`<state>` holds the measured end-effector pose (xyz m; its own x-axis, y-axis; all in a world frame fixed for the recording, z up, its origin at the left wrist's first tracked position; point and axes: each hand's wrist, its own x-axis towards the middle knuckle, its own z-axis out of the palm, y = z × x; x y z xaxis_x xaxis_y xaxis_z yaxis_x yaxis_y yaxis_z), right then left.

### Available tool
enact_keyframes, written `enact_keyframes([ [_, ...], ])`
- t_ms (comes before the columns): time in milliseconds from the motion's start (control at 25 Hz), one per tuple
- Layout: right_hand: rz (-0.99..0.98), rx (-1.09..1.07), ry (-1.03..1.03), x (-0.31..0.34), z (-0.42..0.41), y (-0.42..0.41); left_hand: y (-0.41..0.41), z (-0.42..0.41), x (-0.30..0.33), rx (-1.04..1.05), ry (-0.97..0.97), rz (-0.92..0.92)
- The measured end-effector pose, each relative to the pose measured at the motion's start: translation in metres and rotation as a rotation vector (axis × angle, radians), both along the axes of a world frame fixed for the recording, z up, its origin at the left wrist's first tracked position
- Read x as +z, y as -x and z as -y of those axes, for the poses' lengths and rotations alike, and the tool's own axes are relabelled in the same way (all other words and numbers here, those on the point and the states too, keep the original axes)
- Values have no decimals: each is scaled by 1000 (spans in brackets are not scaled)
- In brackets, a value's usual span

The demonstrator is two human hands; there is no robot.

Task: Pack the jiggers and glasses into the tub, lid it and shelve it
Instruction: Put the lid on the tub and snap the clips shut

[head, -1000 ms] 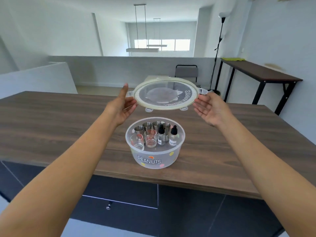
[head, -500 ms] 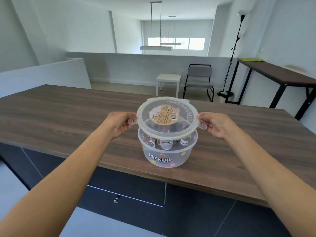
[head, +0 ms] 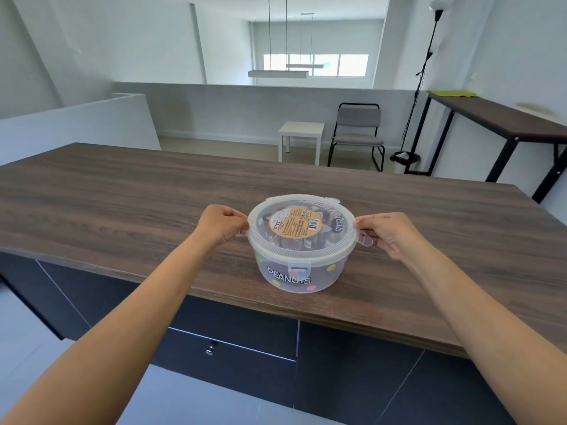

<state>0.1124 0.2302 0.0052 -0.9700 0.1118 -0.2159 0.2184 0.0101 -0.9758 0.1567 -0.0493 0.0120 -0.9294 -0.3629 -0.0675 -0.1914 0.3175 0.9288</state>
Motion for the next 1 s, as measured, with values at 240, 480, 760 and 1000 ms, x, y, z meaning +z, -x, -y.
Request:
enact_keyframes([
  [240, -46, -24, -85, -5, 1, -2, 5, -2, -5, 21, 82, -16],
  [480, -201, -15, -182, -15, 8, -7, 11, -1, -16, 41, 164, -12],
  [760, -277, -79, -285, -26, 11, -10, 15, -8, -15, -2, 332, 38],
  [1000, -376, -109, -434, -27, 8, -24, 29, -55, -9, -213, 809, -252],
])
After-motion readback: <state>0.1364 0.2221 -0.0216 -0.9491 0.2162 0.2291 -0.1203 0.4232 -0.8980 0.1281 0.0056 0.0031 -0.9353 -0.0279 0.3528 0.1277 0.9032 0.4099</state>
